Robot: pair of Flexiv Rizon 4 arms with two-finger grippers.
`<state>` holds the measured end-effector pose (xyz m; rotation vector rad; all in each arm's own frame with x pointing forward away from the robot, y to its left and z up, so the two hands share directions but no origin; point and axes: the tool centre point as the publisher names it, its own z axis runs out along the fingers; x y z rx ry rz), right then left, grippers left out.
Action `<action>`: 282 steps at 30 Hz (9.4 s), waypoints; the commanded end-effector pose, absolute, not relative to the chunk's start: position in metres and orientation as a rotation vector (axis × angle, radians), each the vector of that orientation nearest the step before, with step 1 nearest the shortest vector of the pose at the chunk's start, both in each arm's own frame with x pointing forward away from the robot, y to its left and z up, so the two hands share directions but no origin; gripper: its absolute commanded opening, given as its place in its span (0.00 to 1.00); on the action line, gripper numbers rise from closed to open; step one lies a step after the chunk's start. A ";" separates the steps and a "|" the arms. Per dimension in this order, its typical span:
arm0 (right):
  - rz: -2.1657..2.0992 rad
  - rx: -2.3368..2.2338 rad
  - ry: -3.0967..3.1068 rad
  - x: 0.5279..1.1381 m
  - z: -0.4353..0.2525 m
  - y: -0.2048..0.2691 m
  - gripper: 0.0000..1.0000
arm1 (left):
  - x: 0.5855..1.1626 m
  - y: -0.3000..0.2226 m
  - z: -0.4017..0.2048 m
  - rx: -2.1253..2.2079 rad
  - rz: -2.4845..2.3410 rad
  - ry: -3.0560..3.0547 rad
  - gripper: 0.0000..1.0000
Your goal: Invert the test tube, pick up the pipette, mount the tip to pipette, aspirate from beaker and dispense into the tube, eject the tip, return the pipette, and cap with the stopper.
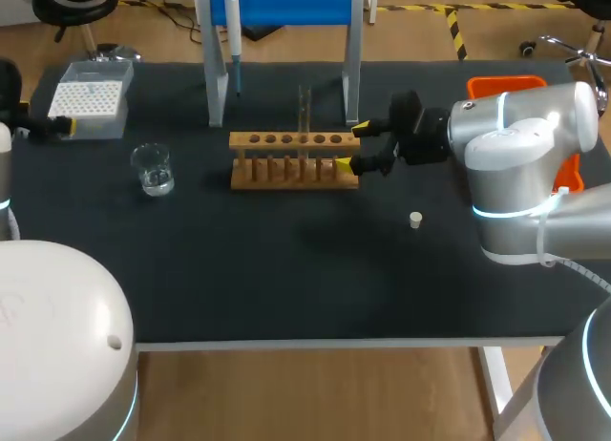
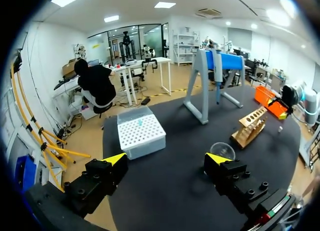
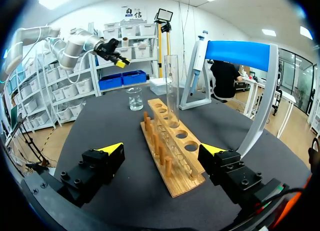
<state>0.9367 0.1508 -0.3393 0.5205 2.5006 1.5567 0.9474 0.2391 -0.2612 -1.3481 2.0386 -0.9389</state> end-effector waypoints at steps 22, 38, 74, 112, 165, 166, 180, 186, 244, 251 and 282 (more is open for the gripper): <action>1.556 0.521 2.503 0.937 -0.339 0.150 1.00 | 1.063 0.249 -0.305 -1.535 -0.828 1.978 1.00; 1.556 0.521 2.503 0.937 -0.339 0.150 1.00 | 1.106 0.250 -0.335 -1.575 -0.861 1.919 1.00; 1.556 0.521 2.503 0.937 -0.339 0.150 1.00 | 1.142 0.236 -0.358 -1.675 -0.835 1.836 1.00; 1.556 0.521 2.503 0.937 -0.339 0.150 1.00 | 1.149 0.243 -0.361 -1.689 -0.801 1.822 0.47; 1.556 0.521 2.503 0.937 -0.339 0.150 1.00 | 1.156 0.248 -0.366 -1.691 -0.762 1.836 0.29; 1.556 0.521 2.503 0.937 -0.339 0.150 1.00 | 1.156 0.248 -0.366 -1.691 -0.762 1.837 0.27; 1.556 0.521 2.503 0.937 -0.339 0.150 1.00 | 1.156 0.247 -0.368 -1.692 -0.755 1.843 0.00; 1.556 0.521 2.503 0.937 -0.339 0.150 1.00 | 1.155 0.246 -0.366 -1.689 -0.759 1.840 0.00; 1.556 0.521 2.503 0.937 -0.339 0.150 1.00 | 1.115 0.221 -0.259 -1.410 -0.774 1.909 0.00; 1.556 0.521 2.503 0.937 -0.339 0.150 1.00 | 1.079 0.194 -0.233 -1.189 -0.892 2.134 0.00; 1.556 0.521 2.503 0.937 -0.339 0.150 1.00 | 1.056 0.176 -0.220 -1.050 -0.948 2.244 0.00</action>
